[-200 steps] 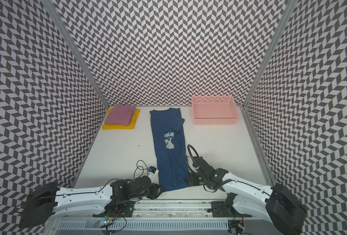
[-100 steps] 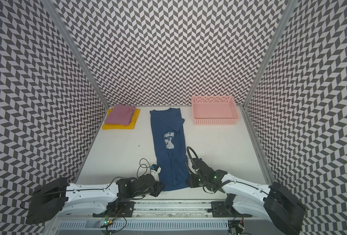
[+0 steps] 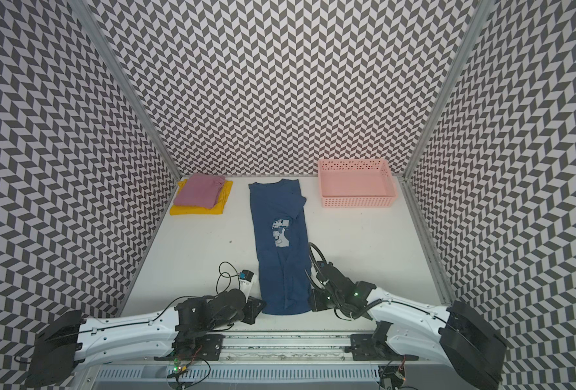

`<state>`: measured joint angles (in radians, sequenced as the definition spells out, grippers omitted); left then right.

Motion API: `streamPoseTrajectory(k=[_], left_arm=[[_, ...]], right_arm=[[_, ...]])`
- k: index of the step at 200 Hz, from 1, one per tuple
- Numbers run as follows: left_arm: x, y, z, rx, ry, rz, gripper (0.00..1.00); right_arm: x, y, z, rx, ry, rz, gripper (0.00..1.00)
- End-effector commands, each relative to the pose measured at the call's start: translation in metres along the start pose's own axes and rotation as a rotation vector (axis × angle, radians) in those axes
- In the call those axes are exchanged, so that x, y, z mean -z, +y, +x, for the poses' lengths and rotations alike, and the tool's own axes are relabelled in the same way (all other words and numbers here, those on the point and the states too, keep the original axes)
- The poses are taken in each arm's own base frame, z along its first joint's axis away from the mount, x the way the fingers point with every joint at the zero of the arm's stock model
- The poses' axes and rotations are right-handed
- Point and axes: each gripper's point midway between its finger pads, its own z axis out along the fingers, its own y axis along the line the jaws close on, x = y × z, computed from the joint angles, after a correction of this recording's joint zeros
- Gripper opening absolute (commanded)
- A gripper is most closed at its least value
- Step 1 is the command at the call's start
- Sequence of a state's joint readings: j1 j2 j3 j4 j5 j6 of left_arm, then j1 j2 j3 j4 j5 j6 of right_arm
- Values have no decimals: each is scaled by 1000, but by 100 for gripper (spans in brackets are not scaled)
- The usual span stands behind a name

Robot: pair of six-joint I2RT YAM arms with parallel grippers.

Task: Fold and stack t-shirts
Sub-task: Fold the T-shirt.

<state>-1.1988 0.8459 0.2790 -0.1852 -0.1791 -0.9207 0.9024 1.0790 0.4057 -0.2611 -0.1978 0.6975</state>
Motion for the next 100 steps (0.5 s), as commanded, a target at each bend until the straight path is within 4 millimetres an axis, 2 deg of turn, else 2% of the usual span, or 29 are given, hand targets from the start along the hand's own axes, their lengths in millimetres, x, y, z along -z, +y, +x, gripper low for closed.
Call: streamPoseTrajectory(k=[1,20,60,100], left_arm=[[15,-8,-46,-38,-143,-52,0],[18,-11,-72,-41,-196,-44,0],[27,2,-126,-48,-319,-94,0],[28,22,-186,-53,-407,-136,0]], right_arm=[[17,19,-43,44,-154,12,0],[28,27,-67,55,-222,51,0],[52,43,-127,97,-417,79,0],[49,29,-181,132,-489,119,0]])
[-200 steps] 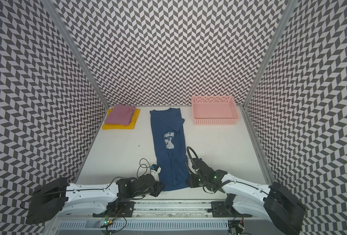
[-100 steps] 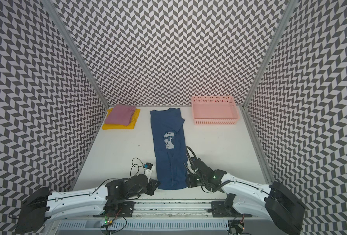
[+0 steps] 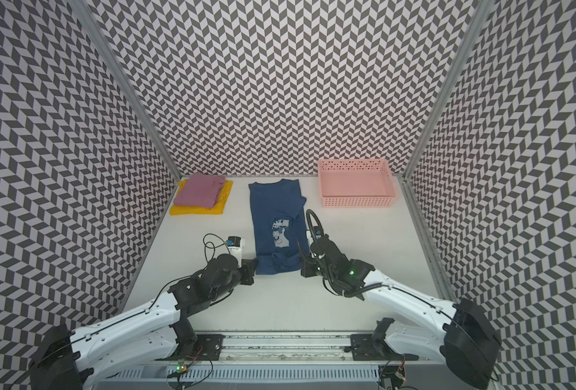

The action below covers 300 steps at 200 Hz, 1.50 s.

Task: Fold and stack t-shirts
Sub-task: Fold the T-shirt.

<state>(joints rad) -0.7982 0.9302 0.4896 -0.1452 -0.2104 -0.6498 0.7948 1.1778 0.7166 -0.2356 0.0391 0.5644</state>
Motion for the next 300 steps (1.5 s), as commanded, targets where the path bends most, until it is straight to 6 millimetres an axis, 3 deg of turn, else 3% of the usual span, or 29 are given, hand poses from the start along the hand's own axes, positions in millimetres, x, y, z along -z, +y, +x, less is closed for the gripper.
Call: streamPoseTrajectory(k=[1,22,43,80,104,181,253,300], left_arm=[[-8,-6,-45,-50,-89,37,0],[-28,4,-75,-52,-128,15,0],[-60,10,-96,-26,-118,30,0],[-119,7,-100,-15,-40,65,0],[-143,14,-100,-17,-10,48,0],[-146,78,-103,39,-34,-74,0],[-187,99,-79,100,9,-35,0],[-189,111,-80,126,3,-39,0]], right_arm=[[-13,-6,-40,61,-111,22,0],[-34,-14,-67,80,-135,34,0],[-63,-17,-87,108,-92,24,0],[-105,-9,-112,129,-72,-17,0],[-123,-11,-119,129,-61,-19,0],[-158,-66,-125,76,-15,24,0],[-194,-84,-131,64,23,-1,0],[-201,-91,-132,54,32,-9,0]])
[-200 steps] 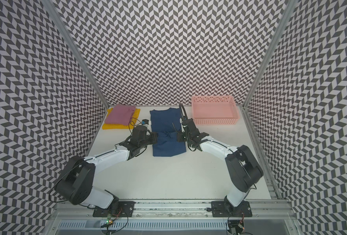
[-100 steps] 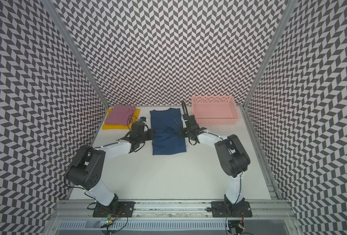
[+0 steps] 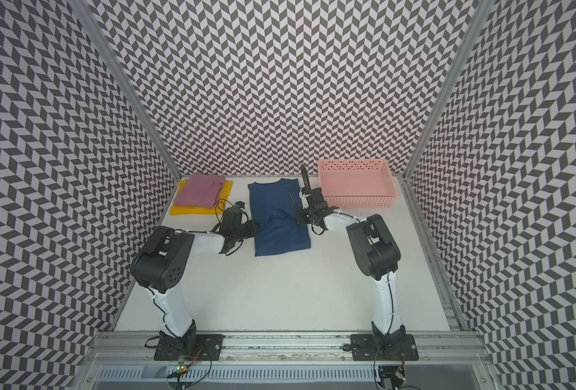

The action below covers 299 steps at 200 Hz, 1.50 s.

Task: Fold and stack t-shirts
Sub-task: Fold the T-shirt.

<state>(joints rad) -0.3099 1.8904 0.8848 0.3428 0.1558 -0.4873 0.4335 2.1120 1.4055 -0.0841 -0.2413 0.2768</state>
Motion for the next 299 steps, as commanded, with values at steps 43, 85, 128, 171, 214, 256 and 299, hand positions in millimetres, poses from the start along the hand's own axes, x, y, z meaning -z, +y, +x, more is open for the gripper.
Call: streamPoseTrajectory(k=[43,85,128,171,214,256,299], left_arm=[[6,1,-22,12,-77,37,0],[20,1,-38,8,-157,28,0],[18,-3,-47,-1,-175,36,0],[51,-19,-74,4,-313,93,99],[83,-53,-63,-8,-275,176,99],[80,-73,25,-33,-71,230,93],[72,-44,84,-40,23,168,91]], right_arm=[[-2,-4,-16,25,-43,-21,0],[-1,-10,-24,34,-61,-10,0],[0,-16,-23,36,-61,9,0],[31,-1,-43,47,-178,-18,64],[88,16,-47,47,-277,-37,79],[98,25,17,29,-198,-86,80],[97,28,63,-2,-134,-136,79]])
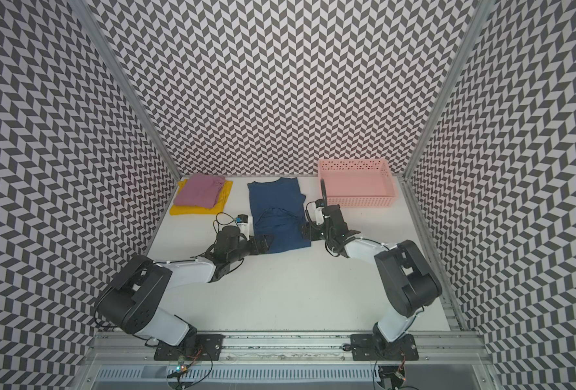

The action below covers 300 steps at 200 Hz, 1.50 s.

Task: Fold and stack t-shirts
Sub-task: Fold the T-shirt, then move the T-shirt to the center of the board.

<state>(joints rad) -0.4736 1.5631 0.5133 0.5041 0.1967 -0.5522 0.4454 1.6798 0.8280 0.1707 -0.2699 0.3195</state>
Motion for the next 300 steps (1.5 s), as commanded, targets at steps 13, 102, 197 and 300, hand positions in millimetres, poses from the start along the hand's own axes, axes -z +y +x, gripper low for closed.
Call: streamPoseTrajectory(k=[13,102,197,300], left_arm=[[-5,20,24,11,42,-36,90],[-13,11,34,27,100,23,75],[-8,10,34,10,115,35,2],[46,-6,64,12,193,10,0]], right_arm=[[3,15,2,8,-34,-62,78],[-19,8,22,-13,26,-75,75],[-38,12,35,-8,78,-110,19],[20,22,84,-8,149,-32,1]])
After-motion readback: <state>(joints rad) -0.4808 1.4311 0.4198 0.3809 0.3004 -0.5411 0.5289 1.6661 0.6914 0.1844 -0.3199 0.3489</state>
